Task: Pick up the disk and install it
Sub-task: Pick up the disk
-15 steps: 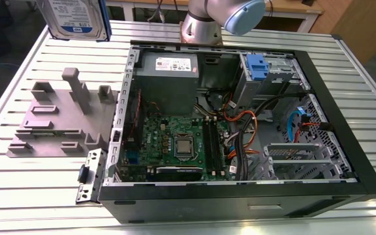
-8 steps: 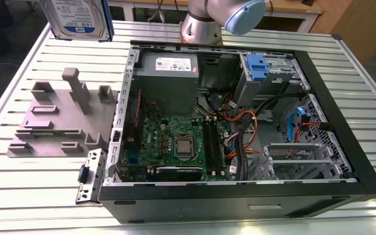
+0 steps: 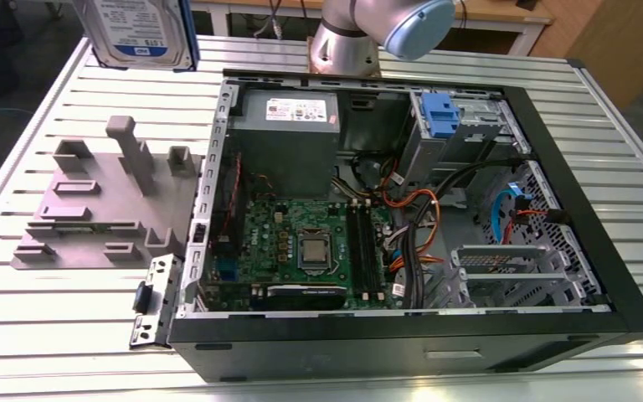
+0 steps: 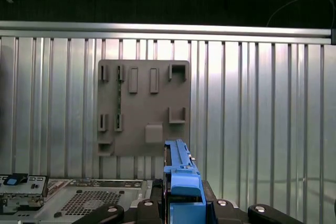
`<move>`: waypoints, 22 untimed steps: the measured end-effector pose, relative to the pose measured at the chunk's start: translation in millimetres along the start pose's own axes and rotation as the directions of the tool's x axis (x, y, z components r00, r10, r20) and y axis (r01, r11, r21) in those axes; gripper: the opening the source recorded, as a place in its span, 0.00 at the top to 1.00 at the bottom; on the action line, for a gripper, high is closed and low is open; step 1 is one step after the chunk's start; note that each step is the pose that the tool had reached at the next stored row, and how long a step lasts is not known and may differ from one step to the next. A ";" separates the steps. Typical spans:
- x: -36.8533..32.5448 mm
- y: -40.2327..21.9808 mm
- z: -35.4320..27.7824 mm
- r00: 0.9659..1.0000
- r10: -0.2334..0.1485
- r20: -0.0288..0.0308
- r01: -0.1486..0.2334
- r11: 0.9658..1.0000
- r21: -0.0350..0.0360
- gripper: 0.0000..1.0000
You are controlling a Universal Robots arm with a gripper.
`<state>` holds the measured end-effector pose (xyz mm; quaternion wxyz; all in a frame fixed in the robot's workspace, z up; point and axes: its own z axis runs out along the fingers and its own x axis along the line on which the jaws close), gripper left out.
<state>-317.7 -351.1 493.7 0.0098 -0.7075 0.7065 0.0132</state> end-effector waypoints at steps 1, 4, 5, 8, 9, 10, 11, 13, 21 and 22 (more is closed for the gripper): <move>0.0 -0.8 0.0 1.000 0.000 0.000 0.000 1.000 0.000 0.64; 0.0 -3.0 0.0 1.000 0.000 0.000 0.000 1.000 0.000 0.64; 0.0 -3.8 0.0 1.000 0.000 0.000 0.000 1.000 0.000 0.64; 0.0 -6.0 0.0 1.000 0.000 0.000 0.000 1.000 0.000 0.64; 0.0 -6.7 0.0 1.000 0.000 0.000 0.000 1.000 0.000 0.64; 0.0 -7.3 0.0 1.000 0.000 0.000 0.000 1.000 0.000 0.64; 0.0 -7.9 -0.1 1.000 0.000 0.000 0.000 1.000 0.000 0.64; 0.0 -9.2 -0.1 1.000 0.000 0.000 0.000 1.000 0.000 0.64; 0.0 -13.3 -0.1 1.000 0.000 0.000 0.000 1.000 0.000 0.64; 0.0 -13.7 -0.1 1.000 0.000 0.000 0.000 1.000 0.000 0.64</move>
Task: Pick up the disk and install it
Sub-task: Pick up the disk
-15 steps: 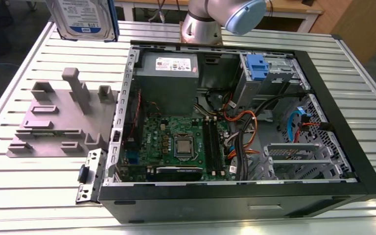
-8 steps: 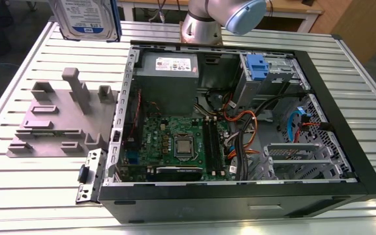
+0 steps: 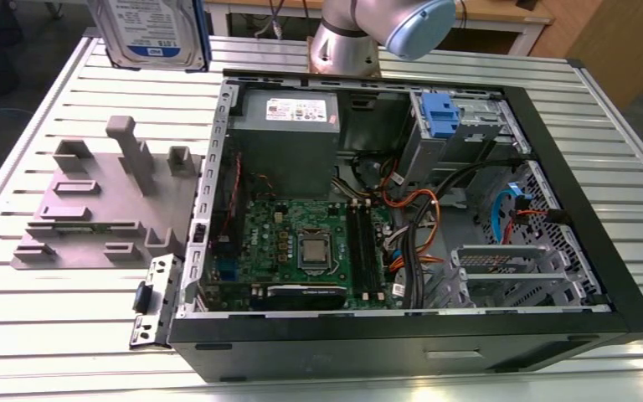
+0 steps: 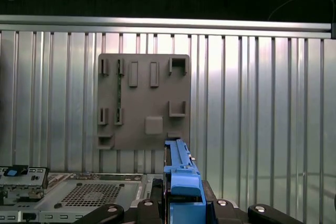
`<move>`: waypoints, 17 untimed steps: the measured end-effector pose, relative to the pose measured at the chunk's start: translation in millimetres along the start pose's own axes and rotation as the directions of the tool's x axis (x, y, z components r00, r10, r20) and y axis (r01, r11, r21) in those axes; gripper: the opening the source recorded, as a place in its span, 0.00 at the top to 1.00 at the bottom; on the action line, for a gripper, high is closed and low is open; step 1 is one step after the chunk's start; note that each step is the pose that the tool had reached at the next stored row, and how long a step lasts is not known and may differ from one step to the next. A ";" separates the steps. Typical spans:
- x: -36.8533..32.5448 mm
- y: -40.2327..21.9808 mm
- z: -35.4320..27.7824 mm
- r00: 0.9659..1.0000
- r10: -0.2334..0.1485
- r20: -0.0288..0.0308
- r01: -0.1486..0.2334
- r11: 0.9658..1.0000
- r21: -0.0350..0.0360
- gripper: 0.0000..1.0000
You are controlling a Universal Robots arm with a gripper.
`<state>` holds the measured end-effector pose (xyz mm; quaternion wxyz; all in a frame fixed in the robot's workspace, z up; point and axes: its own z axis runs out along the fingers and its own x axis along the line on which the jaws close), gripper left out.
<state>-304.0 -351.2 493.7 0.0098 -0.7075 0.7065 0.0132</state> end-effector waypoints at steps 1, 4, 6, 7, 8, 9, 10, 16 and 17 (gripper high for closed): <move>0.0 -0.6 0.0 1.000 0.000 0.000 0.000 1.000 0.000 0.64; 0.0 -2.4 0.0 1.000 0.000 0.000 0.000 1.000 0.000 0.64; 0.0 -3.5 0.0 1.000 0.000 0.000 0.000 1.000 0.000 0.64; 0.0 -4.0 0.0 1.000 0.000 0.000 0.000 1.000 0.000 0.64; 0.0 -4.5 0.0 1.000 0.000 0.000 0.000 1.000 0.000 0.64; 0.0 -5.2 0.0 1.000 0.000 0.000 0.000 1.000 0.000 0.64; 0.0 -5.7 -0.1 1.000 0.000 0.000 0.000 1.000 0.000 0.64; 0.0 -7.2 0.0 1.000 0.000 0.000 0.000 1.000 0.000 0.64; 0.0 -7.3 0.0 1.000 0.000 0.000 0.000 1.000 0.000 0.64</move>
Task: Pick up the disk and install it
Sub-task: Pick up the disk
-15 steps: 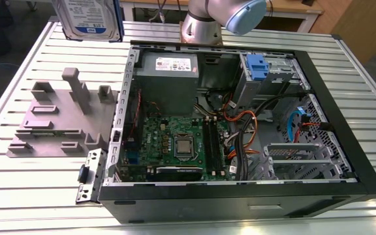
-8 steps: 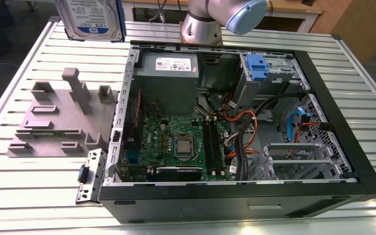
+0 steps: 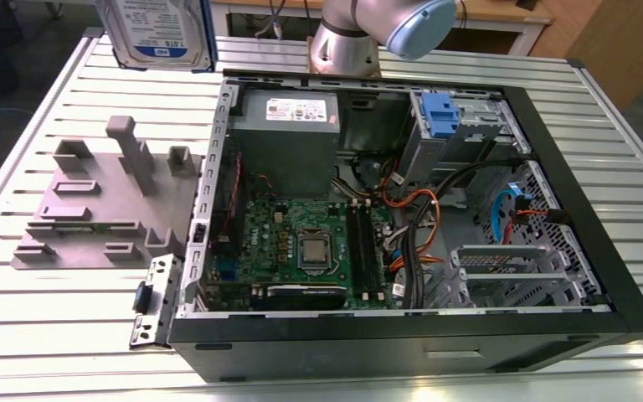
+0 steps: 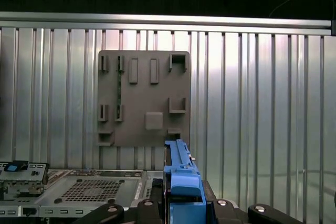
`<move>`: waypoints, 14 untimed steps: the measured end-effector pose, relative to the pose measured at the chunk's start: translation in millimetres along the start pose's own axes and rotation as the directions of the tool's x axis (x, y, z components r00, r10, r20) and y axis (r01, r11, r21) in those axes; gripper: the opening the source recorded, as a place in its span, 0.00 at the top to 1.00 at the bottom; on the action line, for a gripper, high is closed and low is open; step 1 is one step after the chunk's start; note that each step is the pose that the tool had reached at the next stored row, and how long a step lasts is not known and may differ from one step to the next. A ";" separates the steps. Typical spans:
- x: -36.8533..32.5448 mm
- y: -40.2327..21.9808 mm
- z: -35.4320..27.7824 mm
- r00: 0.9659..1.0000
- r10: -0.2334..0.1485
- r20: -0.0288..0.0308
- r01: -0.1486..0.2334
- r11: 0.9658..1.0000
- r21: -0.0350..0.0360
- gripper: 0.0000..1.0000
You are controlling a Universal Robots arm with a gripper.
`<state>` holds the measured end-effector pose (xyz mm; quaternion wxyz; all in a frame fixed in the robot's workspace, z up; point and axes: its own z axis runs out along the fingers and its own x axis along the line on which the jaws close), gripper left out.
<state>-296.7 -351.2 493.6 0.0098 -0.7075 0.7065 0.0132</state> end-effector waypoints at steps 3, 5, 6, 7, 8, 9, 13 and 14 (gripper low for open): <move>0.0 -0.5 0.0 1.000 0.000 0.000 0.000 1.000 0.000 0.64; 0.0 -1.1 -0.1 1.000 0.000 0.000 0.000 1.000 0.000 0.64; 0.0 -1.6 -0.1 1.000 0.000 0.000 0.000 1.000 0.000 0.64; 0.0 -2.4 -0.1 1.000 0.000 0.000 0.000 1.000 0.000 0.64; 0.0 -3.5 0.0 1.000 0.000 0.000 0.000 1.000 0.000 0.64; 0.0 -4.6 -0.1 1.000 0.000 0.000 0.000 1.000 0.000 0.64; 0.0 -8.5 -0.1 1.000 0.000 0.000 0.000 1.000 0.000 0.64; 0.0 -9.4 -0.1 1.000 0.000 0.000 0.000 1.000 0.000 0.64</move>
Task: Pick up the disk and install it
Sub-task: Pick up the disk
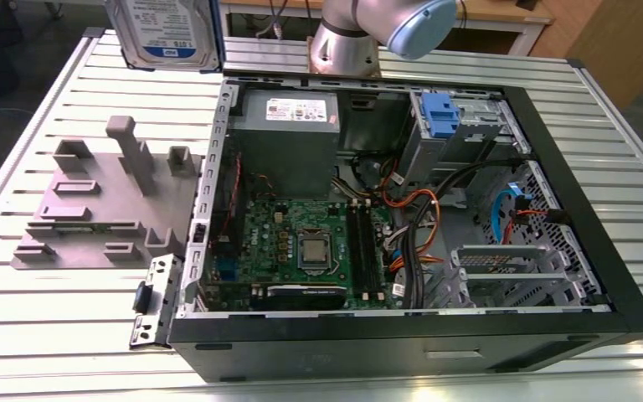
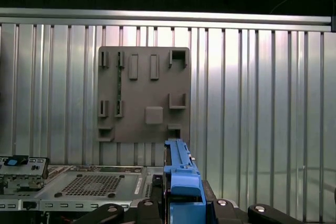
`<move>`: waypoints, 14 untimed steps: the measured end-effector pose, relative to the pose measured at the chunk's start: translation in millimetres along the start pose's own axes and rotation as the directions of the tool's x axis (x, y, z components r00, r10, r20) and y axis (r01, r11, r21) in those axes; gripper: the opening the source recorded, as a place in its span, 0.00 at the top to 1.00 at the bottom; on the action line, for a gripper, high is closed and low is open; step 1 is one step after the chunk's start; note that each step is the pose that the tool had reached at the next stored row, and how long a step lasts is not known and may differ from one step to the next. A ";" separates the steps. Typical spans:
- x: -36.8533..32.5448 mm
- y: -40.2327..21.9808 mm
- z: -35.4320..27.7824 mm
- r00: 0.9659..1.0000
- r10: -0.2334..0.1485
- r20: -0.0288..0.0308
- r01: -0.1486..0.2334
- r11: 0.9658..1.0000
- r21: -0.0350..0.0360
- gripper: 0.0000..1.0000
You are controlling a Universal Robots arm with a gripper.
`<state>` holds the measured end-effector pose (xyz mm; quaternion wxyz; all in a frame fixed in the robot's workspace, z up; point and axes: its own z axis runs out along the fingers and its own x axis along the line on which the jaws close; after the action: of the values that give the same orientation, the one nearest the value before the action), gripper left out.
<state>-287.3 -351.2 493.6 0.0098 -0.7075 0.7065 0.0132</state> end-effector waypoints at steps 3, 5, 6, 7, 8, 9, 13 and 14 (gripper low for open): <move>0.0 -2.1 0.0 1.000 0.000 0.000 0.000 1.000 0.000 0.64; 0.0 -3.6 0.0 1.000 0.000 0.000 0.000 1.000 0.000 0.64; 0.0 -4.2 0.0 1.000 0.000 0.000 0.000 1.000 0.000 0.64; 0.0 -4.8 0.0 1.000 0.000 0.000 0.000 1.000 0.000 0.64; 0.0 -5.3 -0.1 1.000 0.000 0.000 0.000 1.000 0.000 0.64; 0.0 -6.0 -0.1 1.000 0.000 0.000 0.000 1.000 0.000 0.64; 0.0 -8.6 0.0 1.000 0.000 0.000 0.000 1.000 0.000 0.64; 0.0 -9.3 -0.1 1.000 0.000 0.000 0.000 1.000 0.000 0.64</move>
<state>-278.0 -351.1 493.7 0.0098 -0.7075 0.7065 0.0132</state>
